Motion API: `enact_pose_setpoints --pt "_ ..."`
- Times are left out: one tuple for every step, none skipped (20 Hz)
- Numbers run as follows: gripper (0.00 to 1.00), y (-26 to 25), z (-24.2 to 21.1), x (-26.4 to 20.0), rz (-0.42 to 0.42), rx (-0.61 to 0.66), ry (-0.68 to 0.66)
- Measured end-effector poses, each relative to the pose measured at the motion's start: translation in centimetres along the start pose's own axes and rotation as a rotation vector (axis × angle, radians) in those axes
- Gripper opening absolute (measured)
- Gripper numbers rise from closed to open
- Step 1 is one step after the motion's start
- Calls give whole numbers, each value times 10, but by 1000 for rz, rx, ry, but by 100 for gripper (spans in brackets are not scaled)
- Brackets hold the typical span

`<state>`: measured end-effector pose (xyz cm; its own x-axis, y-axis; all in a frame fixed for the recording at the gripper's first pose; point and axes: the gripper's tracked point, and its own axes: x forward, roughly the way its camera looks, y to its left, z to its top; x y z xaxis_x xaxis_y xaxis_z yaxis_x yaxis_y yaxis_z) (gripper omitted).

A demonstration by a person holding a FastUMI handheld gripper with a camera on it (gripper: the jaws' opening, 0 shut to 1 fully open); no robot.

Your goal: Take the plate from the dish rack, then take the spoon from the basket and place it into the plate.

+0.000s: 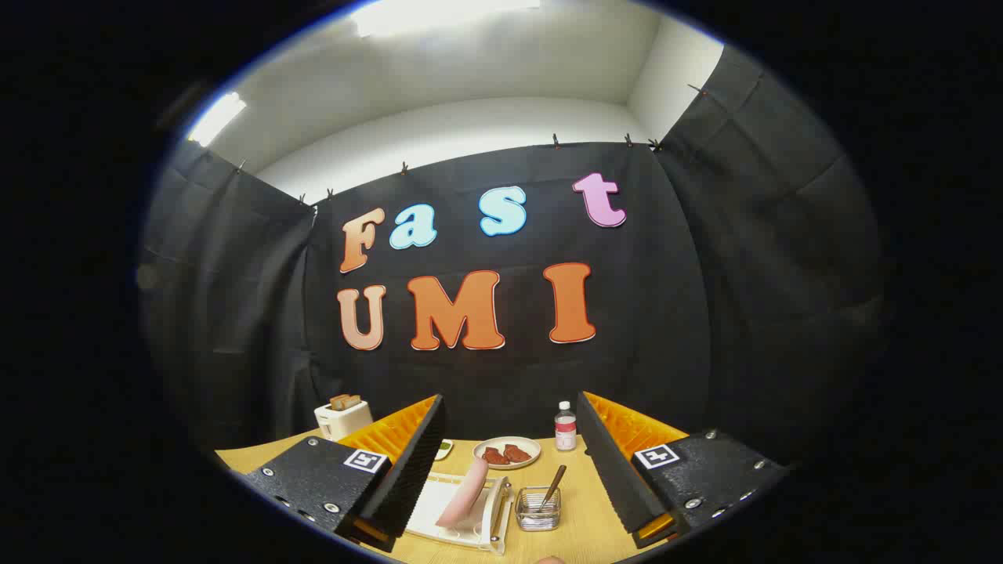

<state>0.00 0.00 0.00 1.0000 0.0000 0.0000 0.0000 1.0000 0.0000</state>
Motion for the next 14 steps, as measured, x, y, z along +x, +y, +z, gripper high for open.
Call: enact_pose_setpoints --pt "99 1 -2 3 -1 -4 0" --pt "99 4 -3 6 2 -1 1" --pt "99 6 -4 8 5 5 5" --pt "99 10 -5 10 14 5 6" --pt "99 13 -6 13 20 -3 9" --pt "99 14 -7 15 21 -13 11" --pt "99 16 -6 18 23 -21 9" --pt "99 19 -6 18 27 -25 8" --pt "99 22 -7 20 34 -26 9" --pt "99 25 -7 21 41 -26 10" --pt "99 27 -7 22 45 -25 12" --pt "99 27 -7 22 46 -25 16" --pt "99 28 -8 23 44 -23 22" --pt "99 27 -6 24 40 -16 23"
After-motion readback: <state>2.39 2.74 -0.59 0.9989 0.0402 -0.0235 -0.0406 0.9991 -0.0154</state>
